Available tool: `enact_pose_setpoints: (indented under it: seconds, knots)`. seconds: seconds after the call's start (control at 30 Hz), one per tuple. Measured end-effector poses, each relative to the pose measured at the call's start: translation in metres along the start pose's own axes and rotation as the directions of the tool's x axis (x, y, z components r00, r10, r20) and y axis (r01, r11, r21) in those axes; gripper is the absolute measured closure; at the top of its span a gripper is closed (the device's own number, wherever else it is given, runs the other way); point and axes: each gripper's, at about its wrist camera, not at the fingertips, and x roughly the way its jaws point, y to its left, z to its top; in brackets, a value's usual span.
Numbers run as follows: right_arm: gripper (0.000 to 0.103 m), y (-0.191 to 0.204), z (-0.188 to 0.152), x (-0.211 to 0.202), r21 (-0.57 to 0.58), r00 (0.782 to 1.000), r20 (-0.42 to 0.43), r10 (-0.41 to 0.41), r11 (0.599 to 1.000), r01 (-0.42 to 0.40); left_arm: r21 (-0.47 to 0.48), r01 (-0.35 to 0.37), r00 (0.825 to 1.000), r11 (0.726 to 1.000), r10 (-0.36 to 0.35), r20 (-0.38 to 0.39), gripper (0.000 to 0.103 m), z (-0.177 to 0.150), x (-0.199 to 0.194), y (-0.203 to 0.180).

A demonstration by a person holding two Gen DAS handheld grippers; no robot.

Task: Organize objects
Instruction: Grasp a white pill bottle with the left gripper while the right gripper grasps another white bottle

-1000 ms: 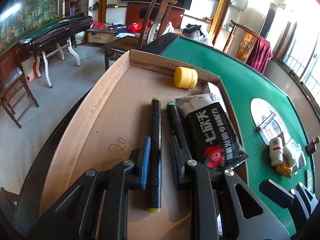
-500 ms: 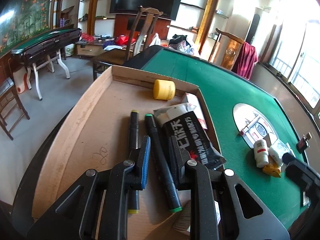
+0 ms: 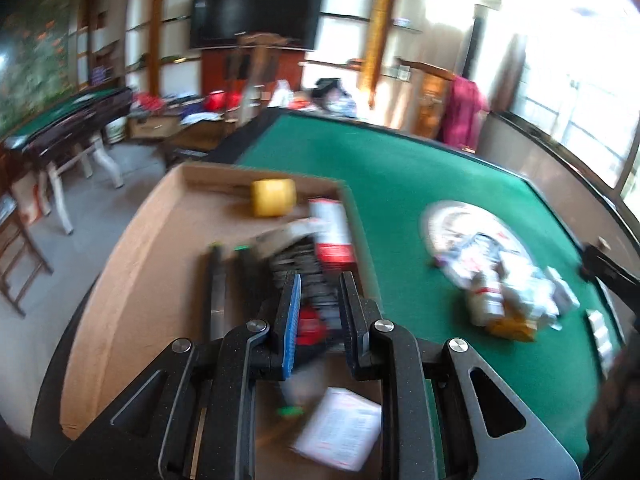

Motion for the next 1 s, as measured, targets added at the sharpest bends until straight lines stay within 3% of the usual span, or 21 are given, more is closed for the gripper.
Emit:
enact_pose_setpoints:
  seconds: [0.1, 0.17, 0.23, 0.43, 0.5, 0.63, 1.0]
  knots:
    - [0.037, -0.030, 0.001, 0.000, -0.031, 0.998, -0.010, -0.063, 0.998, 0.062, 0.043, 0.111, 0.992, 0.993, -0.109, -0.061, 0.065, 0.010, 0.004, -0.034]
    - [0.037, -0.049, 0.001, 0.002, 0.010, 0.996, -0.035, -0.087, 0.996, 0.087, 0.028, 0.218, 0.968, 0.975, -0.213, -0.136, 0.064, 0.015, 0.016, -0.054]
    - [0.037, -0.066, 0.004, 0.002, 0.072, 0.994, -0.054, -0.091, 0.993, 0.095, 0.017, 0.272, 0.945, 0.962, -0.264, -0.191, 0.064, 0.020, 0.034, -0.072]
    - [0.042, -0.108, 0.008, -0.002, 0.198, 0.990, -0.105, -0.090, 0.974, 0.109, 0.008, 0.294, 0.904, 0.956, -0.276, -0.328, 0.064, 0.027, 0.083, -0.110]
    - [0.051, -0.117, 0.007, 0.000, 0.224, 0.987, -0.134, -0.092, 0.967, 0.120, 0.019, 0.300, 0.899, 0.954, -0.276, -0.341, 0.064, 0.027, 0.087, -0.117]
    - [0.062, -0.126, 0.003, 0.005, 0.255, 0.982, -0.167, -0.084, 0.959, 0.125, 0.033, 0.280, 0.897, 0.959, -0.249, -0.365, 0.064, 0.025, 0.099, -0.123]
    - [0.062, -0.126, 0.003, 0.006, 0.264, 0.983, -0.165, -0.077, 0.957, 0.119, 0.083, 0.230, 0.894, 0.970, -0.177, -0.411, 0.064, 0.019, 0.133, -0.139]
